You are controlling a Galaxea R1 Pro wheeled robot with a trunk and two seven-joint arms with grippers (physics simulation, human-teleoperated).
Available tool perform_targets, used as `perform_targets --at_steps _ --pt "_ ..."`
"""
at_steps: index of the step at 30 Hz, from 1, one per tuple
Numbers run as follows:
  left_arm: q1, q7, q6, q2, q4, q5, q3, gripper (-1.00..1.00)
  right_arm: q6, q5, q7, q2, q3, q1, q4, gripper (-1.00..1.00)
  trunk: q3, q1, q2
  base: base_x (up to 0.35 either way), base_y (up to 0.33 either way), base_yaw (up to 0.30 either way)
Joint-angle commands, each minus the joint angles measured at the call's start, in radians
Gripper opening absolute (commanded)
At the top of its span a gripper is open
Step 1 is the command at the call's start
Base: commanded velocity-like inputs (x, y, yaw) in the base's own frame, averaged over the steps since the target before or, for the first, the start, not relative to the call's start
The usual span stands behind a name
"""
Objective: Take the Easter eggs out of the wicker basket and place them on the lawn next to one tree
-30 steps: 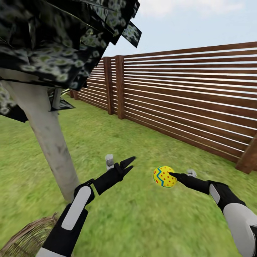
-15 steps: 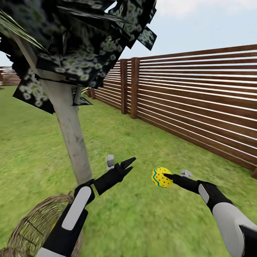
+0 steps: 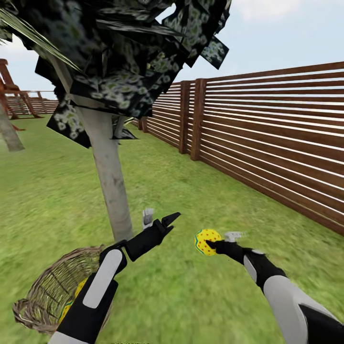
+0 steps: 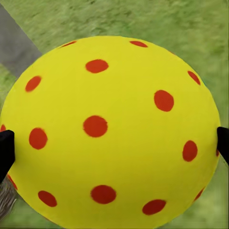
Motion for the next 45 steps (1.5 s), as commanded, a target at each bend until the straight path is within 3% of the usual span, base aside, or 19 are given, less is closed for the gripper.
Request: perform_targets --at_steps 1,4,7,11,18,20,23,32,41,44,45 --pt "-0.001 -0.002 0.004 -0.001 0.000 0.001 0.001 1.00 -0.012 0.033 -0.006 0.013 -0.009 0.002 0.000 -1.00 0.000 0.000 0.000 0.000 -0.042 0.281" --pt "-0.001 -0.002 0.004 -0.001 0.000 0.002 0.002 1.00 -0.037 0.083 -0.027 0.025 -0.008 0.012 0.027 -1.00 0.001 0.000 0.000 0.000 -0.011 0.286" --pt "-0.001 -0.002 0.004 -0.001 0.000 0.002 0.002 1.00 -0.136 0.110 -0.084 0.050 -0.008 0.014 0.073 -1.00 0.001 0.000 0.000 0.000 -0.001 0.294" --pt "-0.001 -0.002 0.004 -0.001 0.000 0.003 0.002 1.00 -0.201 0.233 -0.223 0.089 -0.008 0.015 0.101 -1.00 0.001 0.000 0.000 0.000 0.000 0.295" --pt "-0.001 -0.003 0.003 -0.001 0.000 0.003 0.002 1.00 -0.214 0.260 -0.258 0.107 -0.008 0.030 0.121 -1.00 0.001 0.000 0.000 0.102 -0.169 0.295" --pt "-0.001 -0.003 -0.004 -0.001 0.000 0.003 0.002 1.00 -0.215 0.286 -0.314 0.124 -0.008 0.030 0.136 -1.00 0.001 0.000 0.000 0.042 -0.067 0.295" --pt "-0.001 -0.003 -0.016 -0.001 0.000 0.003 0.001 1.00 -0.235 0.345 -0.359 0.130 -0.008 0.030 0.166 -1.00 0.000 0.000 0.000 0.008 -0.013 0.295" --pt "-0.001 -0.004 -0.017 -0.001 -0.001 0.003 0.001 1.00 -0.241 0.360 -0.366 0.131 -0.008 0.030 0.173 -1.00 -0.004 0.000 0.000 0.011 -0.011 0.293" --pt "-0.001 -0.006 -0.017 -0.002 -0.003 0.003 -0.001 1.00 -0.242 0.361 -0.386 0.132 -0.008 0.030 0.174 -1.00 -0.009 0.000 0.000 0.202 -0.238 0.290" --pt "-0.001 -0.005 -0.042 -0.004 -0.007 0.003 -0.059 1.00 -0.252 0.379 -0.385 0.131 -0.009 0.030 0.173 -1.00 -0.011 0.000 0.000 0.190 -0.228 0.229" --pt "-0.001 -0.005 -0.047 -0.004 -0.007 0.003 -0.062 1.00 -0.273 0.378 -0.385 0.130 -0.009 0.029 0.173 -1.00 -0.011 0.000 0.000 0.057 -0.066 0.047"
